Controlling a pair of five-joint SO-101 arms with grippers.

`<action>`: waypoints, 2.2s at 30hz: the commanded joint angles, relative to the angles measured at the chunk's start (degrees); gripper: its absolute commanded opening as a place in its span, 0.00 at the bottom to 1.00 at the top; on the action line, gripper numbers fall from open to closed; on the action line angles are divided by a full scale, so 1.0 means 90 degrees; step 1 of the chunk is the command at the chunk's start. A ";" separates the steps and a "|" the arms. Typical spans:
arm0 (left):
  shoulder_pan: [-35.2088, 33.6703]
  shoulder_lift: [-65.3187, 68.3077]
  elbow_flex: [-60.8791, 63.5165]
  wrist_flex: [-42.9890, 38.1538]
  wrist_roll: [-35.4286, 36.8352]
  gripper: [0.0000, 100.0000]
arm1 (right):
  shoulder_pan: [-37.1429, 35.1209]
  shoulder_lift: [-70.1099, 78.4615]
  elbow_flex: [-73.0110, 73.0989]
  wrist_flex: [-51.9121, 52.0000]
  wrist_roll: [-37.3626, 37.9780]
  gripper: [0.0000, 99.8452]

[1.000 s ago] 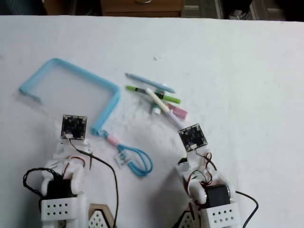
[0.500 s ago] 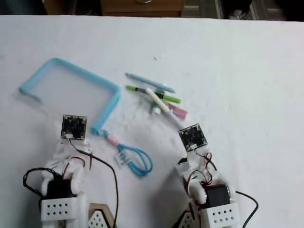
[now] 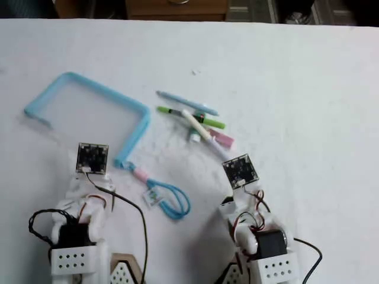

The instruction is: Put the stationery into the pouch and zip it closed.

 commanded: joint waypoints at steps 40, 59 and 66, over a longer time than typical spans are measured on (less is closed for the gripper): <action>0.0190 -0.0044 -0.0029 0.0586 -0.0010 0.02 | 0.0044 -0.0015 0.0068 0.0063 0.0039 0.02; -0.1294 -0.0024 -0.3927 0.0361 0.0000 0.03 | 0.0142 -0.0034 -0.0049 -0.0093 0.0322 0.02; -0.3287 -0.0044 -0.3175 0.0899 -0.0459 0.07 | 0.0484 0.0024 -0.2051 -0.0288 0.1680 0.02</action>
